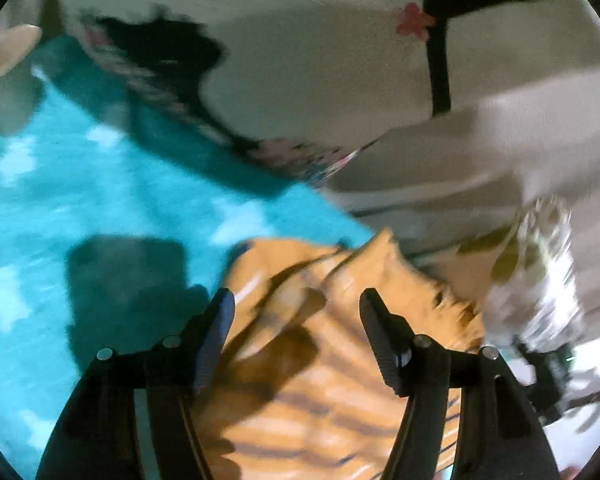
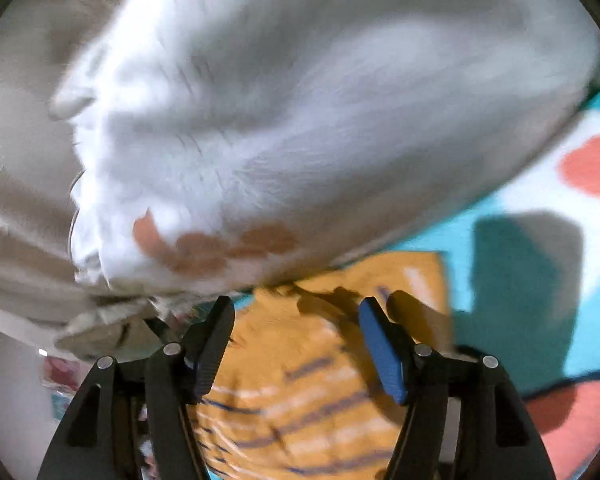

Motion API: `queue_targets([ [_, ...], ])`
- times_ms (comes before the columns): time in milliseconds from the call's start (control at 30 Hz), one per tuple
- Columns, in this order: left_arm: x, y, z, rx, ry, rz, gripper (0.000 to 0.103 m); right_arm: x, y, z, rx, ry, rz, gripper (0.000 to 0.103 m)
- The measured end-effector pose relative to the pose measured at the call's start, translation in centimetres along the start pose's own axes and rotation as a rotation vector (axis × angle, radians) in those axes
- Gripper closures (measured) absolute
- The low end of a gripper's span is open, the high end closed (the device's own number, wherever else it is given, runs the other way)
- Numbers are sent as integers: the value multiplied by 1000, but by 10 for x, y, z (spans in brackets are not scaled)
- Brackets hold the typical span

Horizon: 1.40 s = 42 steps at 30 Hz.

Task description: Fold small clothes

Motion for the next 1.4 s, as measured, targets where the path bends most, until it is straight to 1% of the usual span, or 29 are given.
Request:
queue_targets([
  [67,19,16,14,-51,-17,-12,39,10,19,-10,28,19,-1,33],
  [167,44,31,33,-61,3,-11,37,35,49,-32,50,33,16,31],
  [233,60,42,46,-39,37,-7,34,58,64,-43,52,43,44,27],
  [367,95,51,62,37,90,4,24,99,81,-63,39,49,104,26],
  [467,120,44,64,93,110,50,24,123,80,-68,13,28,130,26],
  [567,135,30,55,146,108,106,24,141,74,-77,-22,-6,155,26],
  [633,139,25,51,165,91,129,24,150,64,-72,-29,-6,174,26],
  [733,133,13,47,161,70,135,24,157,48,-63,-34,-2,192,26],
  [833,119,6,48,181,68,128,22,156,30,-55,-38,-2,186,25],
  [900,108,0,45,190,57,126,22,153,16,-50,-59,-25,176,23],
  [967,100,-7,42,195,39,130,20,148,7,-43,-75,-40,155,23],
  [1033,91,-12,38,208,13,129,16,141,-4,-36,-73,-45,135,23],
  [1100,82,-20,32,216,-10,129,16,135,-13,-30,-72,-46,117,23],
  [1167,73,-29,27,235,-10,130,16,130,-21,-24,-65,-54,97,23],
  [1233,66,-35,22,229,-8,133,16,125,-25,-22,-59,-82,68,24],
  [1267,63,-37,20,219,-6,136,20,124,-27,-21,-59,-97,61,28],
  [1300,60,-38,19,185,-5,143,31,123,-27,-24,-52,-118,54,44],
  [1333,58,-41,18,148,-4,165,68,123,-28,-27,-38,-133,56,55],
  [1367,56,-45,21,152,14,212,77,123,-28,-32,-42,-153,60,58],
  [1400,56,-43,24,168,43,216,79,123,-27,-37,-57,-178,64,64],
])
Point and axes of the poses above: each gripper's, at about its wrist camera, not at the fingertips, and y roughly against the way its jaws point, z to its left, x to its underside, the point moved 1 cm from there along -y, roughly the way its jaws point, and after that the axes turned 3 degrees about -z, right-handed, at the moved point
